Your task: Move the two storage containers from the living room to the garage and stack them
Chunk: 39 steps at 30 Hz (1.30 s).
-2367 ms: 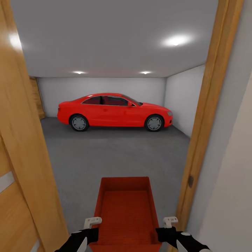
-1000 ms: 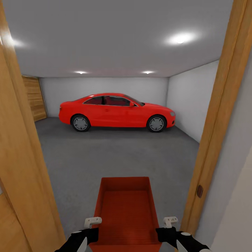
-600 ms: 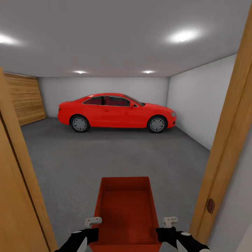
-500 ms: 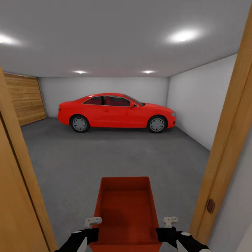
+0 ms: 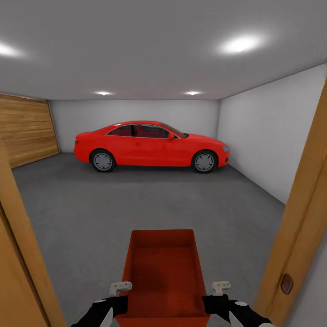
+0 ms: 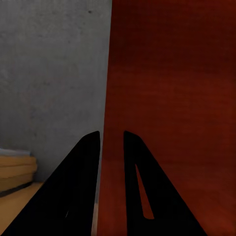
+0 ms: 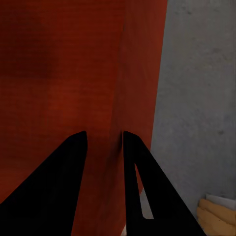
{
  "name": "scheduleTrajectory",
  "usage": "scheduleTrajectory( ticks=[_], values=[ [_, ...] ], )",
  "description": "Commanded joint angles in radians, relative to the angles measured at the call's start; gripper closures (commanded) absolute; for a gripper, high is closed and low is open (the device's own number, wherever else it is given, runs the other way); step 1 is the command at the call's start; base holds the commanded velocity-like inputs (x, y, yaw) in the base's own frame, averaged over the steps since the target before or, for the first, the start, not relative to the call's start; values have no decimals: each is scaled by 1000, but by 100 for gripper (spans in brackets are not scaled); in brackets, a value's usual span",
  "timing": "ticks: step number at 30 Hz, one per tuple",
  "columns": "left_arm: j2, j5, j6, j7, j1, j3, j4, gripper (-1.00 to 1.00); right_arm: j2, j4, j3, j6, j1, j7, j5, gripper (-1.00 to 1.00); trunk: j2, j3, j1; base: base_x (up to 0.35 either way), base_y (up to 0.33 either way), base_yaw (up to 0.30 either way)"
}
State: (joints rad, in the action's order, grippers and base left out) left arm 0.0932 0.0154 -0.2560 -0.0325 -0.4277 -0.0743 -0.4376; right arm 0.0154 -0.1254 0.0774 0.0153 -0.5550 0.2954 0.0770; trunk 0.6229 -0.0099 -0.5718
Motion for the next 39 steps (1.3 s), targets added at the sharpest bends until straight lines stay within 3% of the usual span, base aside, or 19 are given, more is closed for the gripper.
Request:
scheduleTrajectory(
  ticks=[1, 39],
  values=[
    [-21, -21, 37, -27, 0, -1, -4, 100, 0, 4, -30, 2, 0, 5, 12, 100, 1, -1, -1, 154, 2, 0],
    [-18, -21, 38, -27, 0, -1, -4, 100, 0, 4, -30, 3, 0, 5, 13, 100, 1, -1, -1, 9, 21, 0]
  ],
)
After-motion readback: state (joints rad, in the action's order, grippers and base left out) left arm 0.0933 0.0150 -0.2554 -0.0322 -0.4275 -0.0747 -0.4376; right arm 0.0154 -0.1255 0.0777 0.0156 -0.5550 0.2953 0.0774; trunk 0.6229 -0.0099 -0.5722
